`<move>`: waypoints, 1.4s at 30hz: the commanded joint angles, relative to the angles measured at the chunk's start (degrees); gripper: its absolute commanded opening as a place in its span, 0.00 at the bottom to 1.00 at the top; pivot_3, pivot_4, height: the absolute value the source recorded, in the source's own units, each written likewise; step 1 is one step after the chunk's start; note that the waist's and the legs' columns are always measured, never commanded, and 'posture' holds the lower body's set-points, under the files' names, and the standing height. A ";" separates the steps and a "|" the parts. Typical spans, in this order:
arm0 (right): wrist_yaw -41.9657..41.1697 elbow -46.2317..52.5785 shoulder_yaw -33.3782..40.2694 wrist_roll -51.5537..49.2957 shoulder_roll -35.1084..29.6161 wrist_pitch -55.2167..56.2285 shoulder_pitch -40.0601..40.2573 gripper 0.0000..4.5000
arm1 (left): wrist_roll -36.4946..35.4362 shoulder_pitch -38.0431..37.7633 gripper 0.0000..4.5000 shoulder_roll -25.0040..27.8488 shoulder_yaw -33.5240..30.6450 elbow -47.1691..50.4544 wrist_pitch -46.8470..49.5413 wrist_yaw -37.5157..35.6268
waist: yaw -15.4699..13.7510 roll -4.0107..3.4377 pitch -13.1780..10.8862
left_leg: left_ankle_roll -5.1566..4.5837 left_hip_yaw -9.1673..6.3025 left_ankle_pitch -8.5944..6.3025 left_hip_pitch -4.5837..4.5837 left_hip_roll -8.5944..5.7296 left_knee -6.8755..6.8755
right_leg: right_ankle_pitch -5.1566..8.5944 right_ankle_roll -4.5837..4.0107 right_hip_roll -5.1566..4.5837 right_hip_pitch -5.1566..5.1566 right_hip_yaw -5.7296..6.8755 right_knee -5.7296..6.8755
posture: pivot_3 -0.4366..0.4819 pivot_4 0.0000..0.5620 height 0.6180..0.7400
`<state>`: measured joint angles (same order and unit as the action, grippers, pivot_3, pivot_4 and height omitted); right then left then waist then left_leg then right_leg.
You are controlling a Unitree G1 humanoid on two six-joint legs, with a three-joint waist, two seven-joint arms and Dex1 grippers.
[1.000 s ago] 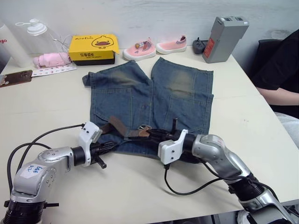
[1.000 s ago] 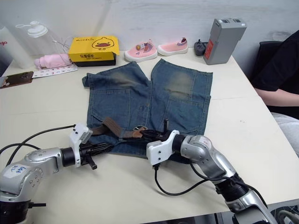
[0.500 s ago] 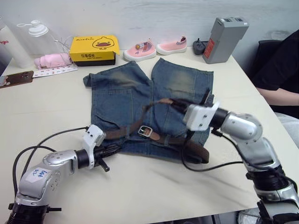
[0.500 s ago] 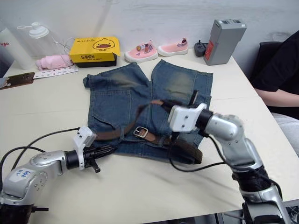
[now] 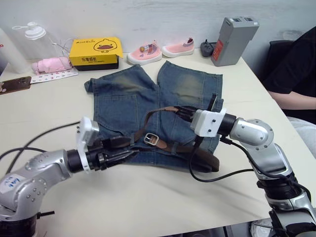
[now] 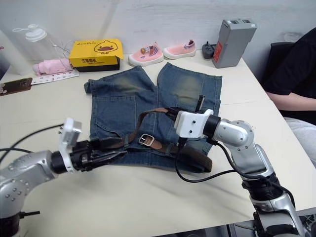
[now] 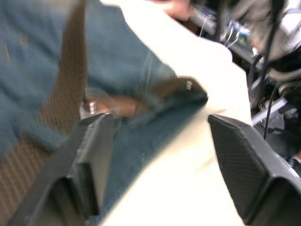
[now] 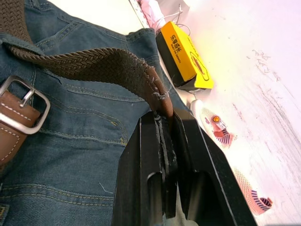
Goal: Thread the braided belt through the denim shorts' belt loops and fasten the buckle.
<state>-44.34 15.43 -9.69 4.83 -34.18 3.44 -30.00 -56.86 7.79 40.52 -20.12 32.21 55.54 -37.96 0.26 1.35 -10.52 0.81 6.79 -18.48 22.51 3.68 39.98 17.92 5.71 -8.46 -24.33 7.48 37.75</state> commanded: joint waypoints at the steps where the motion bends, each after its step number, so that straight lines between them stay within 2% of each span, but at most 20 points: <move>1: 0.01 1.57 -1.04 0.70 0.61 0.45 -1.85 0.00 | 3.77 5.25 0.74 0.10 2.03 0.33 -2.97 5.06 | -0.04 0.01 0.00 | 0.00 -0.01 0.00 0.00 -0.01 0.01 | 0.00 0.00 0.00 0.01 0.01 0.00 | 0.48 0.27 0.65; 2: 0.03 1.56 -1.28 0.84 0.68 0.36 -1.95 0.00 | 6.12 5.65 0.74 0.42 3.53 0.57 -4.03 5.72 | -0.05 0.01 0.00 | 0.00 0.01 0.00 -0.01 -0.03 0.00 | 0.00 0.00 0.01 0.01 0.00 0.02 | 0.48 0.27 0.65; 6: -0.55 2.31 -3.10 1.21 1.58 -1.12 -1.85 0.00 | 23.37 6.09 0.74 -0.08 13.78 0.78 -17.54 7.76 | -0.06 0.01 0.00 | -0.01 0.10 -0.02 0.05 -0.06 -0.05 | -0.01 0.01 0.03 0.00 0.03 -0.01 | 0.48 0.27 0.65; 8: -0.57 2.56 -3.63 1.41 1.91 -1.78 -1.91 0.00 | 27.63 5.45 0.74 -1.12 15.70 -0.64 -22.10 8.04 | 0.01 0.01 0.00 | 0.01 0.15 -0.04 0.08 -0.05 -0.05 | -0.01 0.01 0.05 -0.02 0.04 -0.03 | 0.48 0.27 0.65; 18: -1.03 3.82 -4.38 1.61 2.26 -3.10 -1.79 0.00 | 36.15 6.39 0.74 -6.82 16.97 -6.73 -31.28 9.90 | -0.06 0.01 0.00 | 0.00 0.16 -0.04 0.25 -0.01 0.02 | -0.01 0.01 0.06 -0.14 0.11 0.00 | 0.48 0.27 0.65; 28: -1.07 4.64 -4.78 1.71 2.30 -3.64 -1.35 0.00 | 39.23 8.87 0.74 -11.32 19.39 -9.50 -35.17 9.25 | -0.16 0.00 0.00 | 0.00 0.18 -0.04 0.29 -0.01 0.04 | -0.01 0.01 0.05 -0.14 0.14 0.00 | 0.48 0.27 0.65; 31: -0.95 4.86 -4.81 1.87 2.21 -3.92 -1.24 0.00 | 39.28 8.79 0.56 -11.80 19.27 -9.78 -35.91 8.57 | -0.02 0.00 0.00 | 0.00 0.18 -0.04 0.30 -0.01 0.04 | -0.01 0.01 0.06 -0.15 0.17 0.00 | 0.48 0.27 0.65; 35: -0.83 4.95 -4.75 2.03 2.11 -4.23 -1.11 0.00 | 39.07 8.08 0.15 -11.78 18.51 -9.84 -36.78 7.57 | -0.06 0.01 0.00 | 0.00 0.18 -0.04 0.29 0.00 0.04 | -0.01 0.01 0.06 -0.15 0.16 0.00 | 0.48 0.27 0.65; 37: -0.74 5.02 -4.70 2.00 2.05 -4.57 -0.98 0.00 | 39.15 7.87 0.01 -11.74 18.44 -9.66 -36.78 7.28 | -0.10 0.01 0.00 | 0.00 0.17 -0.04 0.29 0.00 0.04 | -0.01 0.01 0.06 -0.14 0.16 0.00 | 0.48 0.27 0.65; 42: -0.11 5.30 -4.43 1.75 2.30 -5.62 -0.57 0.00 | 39.22 7.58 0.01 -11.78 18.07 -9.24 -35.99 7.42 | -0.08 0.01 0.00 | 0.00 0.16 -0.04 0.30 0.00 0.04 | -0.01 0.01 0.06 -0.15 0.17 -0.01 | 0.48 0.27 0.65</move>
<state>-44.78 18.55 -15.12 6.84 -32.05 -1.76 -30.71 -17.64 15.29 28.75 -0.61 21.33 20.31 -30.84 0.18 1.35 -10.52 0.81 6.96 -18.52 22.81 3.68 40.03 17.91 5.72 -8.40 -24.47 7.65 37.74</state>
